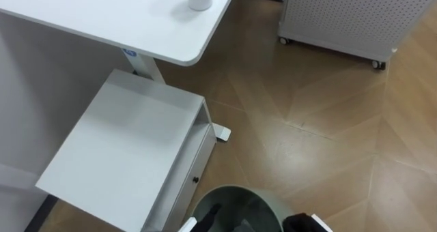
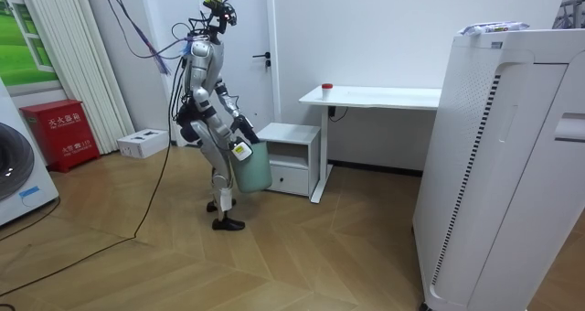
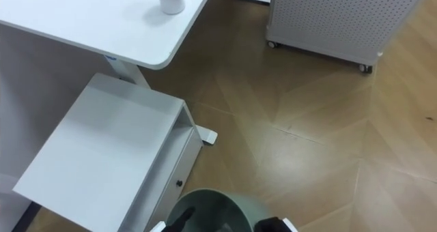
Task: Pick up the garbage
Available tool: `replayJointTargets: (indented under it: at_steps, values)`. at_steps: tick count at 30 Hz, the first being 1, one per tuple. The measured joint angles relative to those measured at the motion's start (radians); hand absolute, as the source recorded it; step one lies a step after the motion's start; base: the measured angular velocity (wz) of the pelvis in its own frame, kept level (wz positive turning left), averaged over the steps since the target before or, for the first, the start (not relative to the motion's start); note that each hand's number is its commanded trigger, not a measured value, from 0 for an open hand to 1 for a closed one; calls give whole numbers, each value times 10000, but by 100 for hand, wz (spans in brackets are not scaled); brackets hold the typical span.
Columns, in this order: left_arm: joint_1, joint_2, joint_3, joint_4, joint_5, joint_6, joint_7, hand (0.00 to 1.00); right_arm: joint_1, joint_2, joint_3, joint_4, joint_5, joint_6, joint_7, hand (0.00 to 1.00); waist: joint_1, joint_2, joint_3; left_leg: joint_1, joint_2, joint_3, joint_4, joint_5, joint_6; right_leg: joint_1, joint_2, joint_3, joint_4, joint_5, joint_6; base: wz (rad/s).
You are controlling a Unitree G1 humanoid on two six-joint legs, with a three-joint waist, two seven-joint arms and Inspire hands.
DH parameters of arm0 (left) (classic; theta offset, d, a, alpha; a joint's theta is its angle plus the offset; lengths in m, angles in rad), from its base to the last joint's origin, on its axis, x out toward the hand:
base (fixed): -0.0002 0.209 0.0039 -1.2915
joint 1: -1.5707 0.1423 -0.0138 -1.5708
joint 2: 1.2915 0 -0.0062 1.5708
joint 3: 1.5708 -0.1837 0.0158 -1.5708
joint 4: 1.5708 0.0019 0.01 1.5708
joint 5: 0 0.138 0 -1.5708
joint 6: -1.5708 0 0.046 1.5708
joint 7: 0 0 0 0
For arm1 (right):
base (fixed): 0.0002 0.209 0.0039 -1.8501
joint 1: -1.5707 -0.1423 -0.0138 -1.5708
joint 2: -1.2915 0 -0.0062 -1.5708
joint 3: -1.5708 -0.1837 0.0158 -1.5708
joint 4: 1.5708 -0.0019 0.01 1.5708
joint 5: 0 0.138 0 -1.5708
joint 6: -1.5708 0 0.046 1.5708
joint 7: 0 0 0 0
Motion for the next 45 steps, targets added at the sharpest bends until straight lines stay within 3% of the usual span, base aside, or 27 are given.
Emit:
replayJointTargets:
  at_steps: [6, 12, 20, 27, 29, 31, 38, 45]
  values:
    - [-5, -7, 6, -20, 97, -24, 194, 0, 58, -44, 2, -149, 42, 0, 3, 100, 29, 11, 7, -12, 0, 0, -25, 0, 1, 0, 7, -7, -45, -10, 16, 0]
    - [-11, -3, 199, -136, 218, -390, 589, 0, 94, -57, -120, -286, 107, -250, -52, 100, 124, 13, 5, 29, -2, -8, -19, 0, 0, 64, 2, -34, -62, -14, 23, 0]
    - [-52, 46, 237, -232, 632, -583, 1004, 0, 410, -66, -280, -273, 91, -329, -126, 100, 234, 25, 11, 687, -1, -96, -200, -1, 1, 898, -43, -311, -313, -71, 88, 9]
    - [-29, 139, 663, -310, 874, -851, 1292, 0, 784, -139, -788, -130, 96, -368, -98, 100, 222, -1, 28, 1541, -131, -118, -546, 2, -4, 1644, -96, -300, -403, -169, 194, 1]
    - [48, 218, 917, -415, 867, -1089, 1458, 0, 845, -118, -992, -126, 98, -376, -102, 100, 129, -70, 59, 1813, -206, -102, -705, 2, -4, 1855, -143, -294, -403, -232, 226, 0]
    - [159, 281, 1166, -724, 916, -1097, 1511, 0, 900, -104, -1089, -132, 99, -405, -102, 100, 62, -142, 75, 1961, -220, -109, -753, 2, -5, 2002, -137, -292, -441, -256, 255, 0]
    - [444, 349, 2139, -2292, 1188, -1150, 2102, 0, 1424, 160, -1626, -267, 105, -417, -125, 100, -55, -381, -10, 2841, -156, -169, -948, -37, -68, 3000, 120, -319, -959, -232, 318, -2]
    - [899, 332, 2376, -3343, 1748, -1316, 3031, 0, 2385, 174, -1897, -1067, 101, -417, -118, 100, -69, -569, -161, 4174, -161, -50, -1593, -58, -141, 4150, 201, -232, -1365, -230, 376, -9]
